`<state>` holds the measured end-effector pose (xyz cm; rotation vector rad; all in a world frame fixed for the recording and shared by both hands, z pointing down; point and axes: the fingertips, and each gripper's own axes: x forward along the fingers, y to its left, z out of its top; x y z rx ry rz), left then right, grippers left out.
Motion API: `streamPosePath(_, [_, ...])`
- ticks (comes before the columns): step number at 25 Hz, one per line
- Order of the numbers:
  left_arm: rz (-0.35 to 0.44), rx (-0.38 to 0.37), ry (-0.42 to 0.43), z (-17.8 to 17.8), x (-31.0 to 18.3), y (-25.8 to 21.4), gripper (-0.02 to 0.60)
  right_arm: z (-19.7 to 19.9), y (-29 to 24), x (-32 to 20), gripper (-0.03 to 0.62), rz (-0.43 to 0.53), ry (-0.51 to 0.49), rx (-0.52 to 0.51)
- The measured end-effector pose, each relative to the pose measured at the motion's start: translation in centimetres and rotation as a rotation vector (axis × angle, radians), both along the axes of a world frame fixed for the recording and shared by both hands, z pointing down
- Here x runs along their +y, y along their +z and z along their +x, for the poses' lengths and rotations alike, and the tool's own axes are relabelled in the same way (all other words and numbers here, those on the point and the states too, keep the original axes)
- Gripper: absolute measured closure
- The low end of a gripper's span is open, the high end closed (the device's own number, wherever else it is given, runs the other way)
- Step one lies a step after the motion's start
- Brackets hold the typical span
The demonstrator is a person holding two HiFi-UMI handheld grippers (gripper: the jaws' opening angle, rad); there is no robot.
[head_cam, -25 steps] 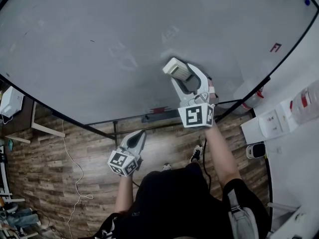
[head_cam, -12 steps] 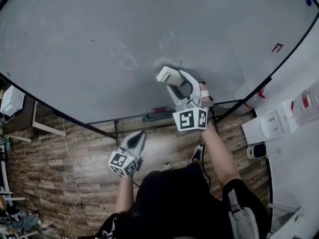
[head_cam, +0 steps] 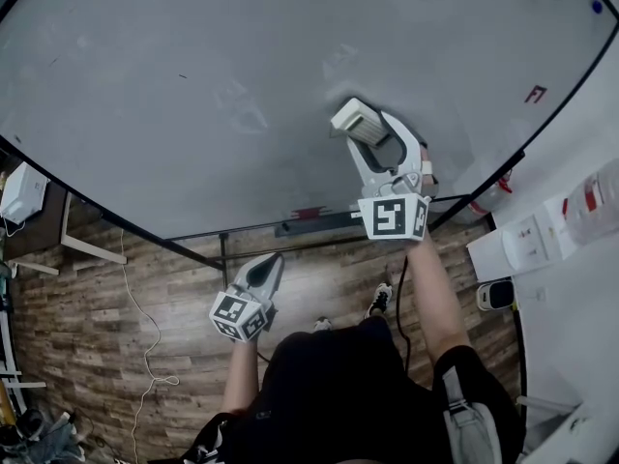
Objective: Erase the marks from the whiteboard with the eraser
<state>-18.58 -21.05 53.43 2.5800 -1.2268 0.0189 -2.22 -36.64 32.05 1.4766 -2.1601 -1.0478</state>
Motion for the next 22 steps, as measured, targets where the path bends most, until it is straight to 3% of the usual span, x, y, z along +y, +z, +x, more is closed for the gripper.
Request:
streamPosePath(8, [0.008,-0.001,0.011,0.3,0.0,-0.3,0.571,2.6,-0.4,-0.4,0.338,-0.025,0.036,-0.074])
streamPosePath(15, [0.003,-0.001,0.003,0.3,0.1,-0.2,0.571,-0.6,0.4,0.0,0.338,-0.035,-0.019,-0.060])
streamPosePath(22, [-0.010,0.000,-0.021,-0.6,0.1,0.3,0.571,-4.4,3.9,0.4,0.339,-0.055,-0.066,0.051])
